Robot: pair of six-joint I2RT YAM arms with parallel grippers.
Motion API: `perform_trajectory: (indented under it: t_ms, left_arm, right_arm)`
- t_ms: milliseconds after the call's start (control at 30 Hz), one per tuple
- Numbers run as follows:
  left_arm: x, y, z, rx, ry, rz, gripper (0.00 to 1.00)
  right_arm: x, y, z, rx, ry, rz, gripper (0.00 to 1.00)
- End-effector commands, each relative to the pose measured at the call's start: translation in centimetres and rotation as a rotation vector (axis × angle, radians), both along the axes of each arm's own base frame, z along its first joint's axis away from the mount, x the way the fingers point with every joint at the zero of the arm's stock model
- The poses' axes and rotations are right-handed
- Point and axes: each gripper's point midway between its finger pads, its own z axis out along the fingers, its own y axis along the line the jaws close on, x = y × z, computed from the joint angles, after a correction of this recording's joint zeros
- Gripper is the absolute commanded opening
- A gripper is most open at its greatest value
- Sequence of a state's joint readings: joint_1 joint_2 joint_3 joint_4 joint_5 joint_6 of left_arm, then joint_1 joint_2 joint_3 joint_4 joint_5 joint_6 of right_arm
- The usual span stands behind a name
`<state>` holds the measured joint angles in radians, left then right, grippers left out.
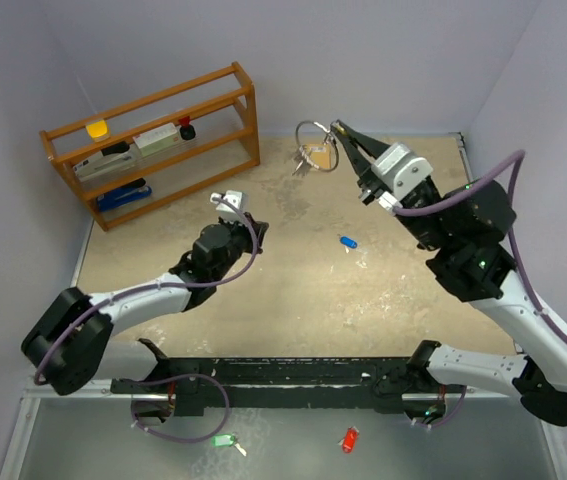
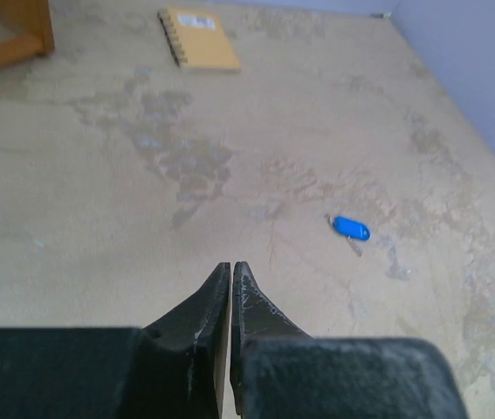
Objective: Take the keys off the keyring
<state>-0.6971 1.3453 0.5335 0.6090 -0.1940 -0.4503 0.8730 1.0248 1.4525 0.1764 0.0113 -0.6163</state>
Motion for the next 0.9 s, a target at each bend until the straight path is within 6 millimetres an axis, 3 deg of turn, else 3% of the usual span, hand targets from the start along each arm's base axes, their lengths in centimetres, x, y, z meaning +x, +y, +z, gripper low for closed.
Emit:
perform_trajectory:
  t_ms: [0, 167, 333, 433, 500, 633, 867]
  left_arm:
    - [0.5, 1.2, 5.9, 0.038, -0.129, 0.039, 0.00]
    - [1.2, 4.3, 9.2, 0.065, -0.184, 0.193, 0.00]
    - [0.3, 6.5, 13.4, 0.024, -0.255, 0.259, 0.00]
    - [-0.5, 6.9, 15.9, -0.017, -0.298, 0.248, 0.02]
    - [-1.1, 6.7, 17.4, -0.035, -0.334, 0.216, 0.11]
    - [-1.6, 7.3, 18.1, -0.010, -0.348, 0.214, 0.26]
    - [-3.2, 8.1, 19.8, -0.041, -0.376, 0.194, 0.34]
  right_arm:
    - [-0.8, -1.7, 1.9, 0.114, -0.017, -0.010, 0.00]
    - [0.9, -1.2, -1.7, 0.101, 0.065, -0.048, 0.00]
    - [1.1, -1.2, -5.1, 0.107, 0.170, -0.040, 0.00]
    - [0.7, -1.1, -5.8, 0.115, 0.199, -0.013, 0.00]
    - [0.8, -1.1, -6.2, 0.111, 0.213, -0.016, 0.00]
    - [0.9, -0.5, -6.3, 0.103, 0.237, 0.000, 0.00]
    - [0.3, 0.6, -6.2, 0.086, 0.268, 0.065, 0.00]
